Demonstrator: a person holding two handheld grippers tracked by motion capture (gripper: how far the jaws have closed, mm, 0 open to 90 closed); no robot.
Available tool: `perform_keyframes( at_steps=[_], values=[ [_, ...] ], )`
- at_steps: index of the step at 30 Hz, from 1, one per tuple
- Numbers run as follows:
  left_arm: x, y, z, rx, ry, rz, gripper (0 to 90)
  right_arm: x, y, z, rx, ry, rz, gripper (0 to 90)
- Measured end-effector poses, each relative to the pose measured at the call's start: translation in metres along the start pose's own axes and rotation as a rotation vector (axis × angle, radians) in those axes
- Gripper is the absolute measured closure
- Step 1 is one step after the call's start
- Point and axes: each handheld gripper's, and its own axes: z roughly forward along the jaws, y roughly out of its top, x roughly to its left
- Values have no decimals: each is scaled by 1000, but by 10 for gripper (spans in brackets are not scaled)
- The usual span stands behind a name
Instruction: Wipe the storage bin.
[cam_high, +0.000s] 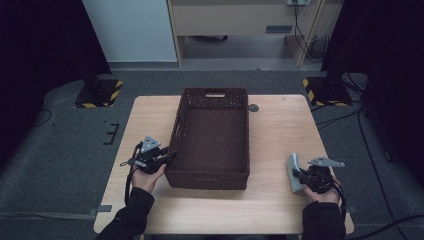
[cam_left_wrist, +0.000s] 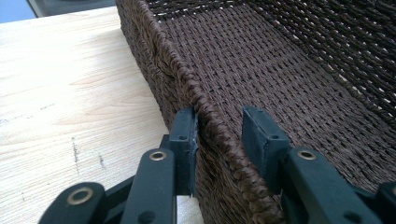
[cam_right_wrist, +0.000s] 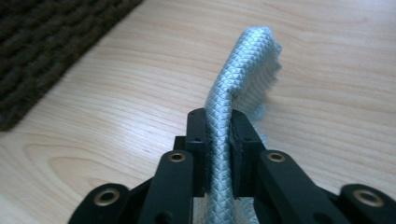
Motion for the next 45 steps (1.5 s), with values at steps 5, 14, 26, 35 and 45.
perform_keyframes(
  at_steps=[5, 14, 26, 35, 45],
  values=[
    [0, 0, 0, 1, 0, 0, 650, 0, 0, 0, -9, -21, 6, 705],
    [0, 1, 0, 2, 0, 1, 648, 1, 6, -12, -121, -58, 15, 533],
    [0, 1, 0, 10, -1, 7, 649, 30, 33, -37, -267, 58, -19, 491],
    [0, 1, 0, 13, 0, 14, 653, 72, 51, -36, -289, 154, -73, 427],
    [-3, 1, 0, 14, 1, 12, 660, 105, 67, -29, -306, 251, -111, 421]
  ],
)
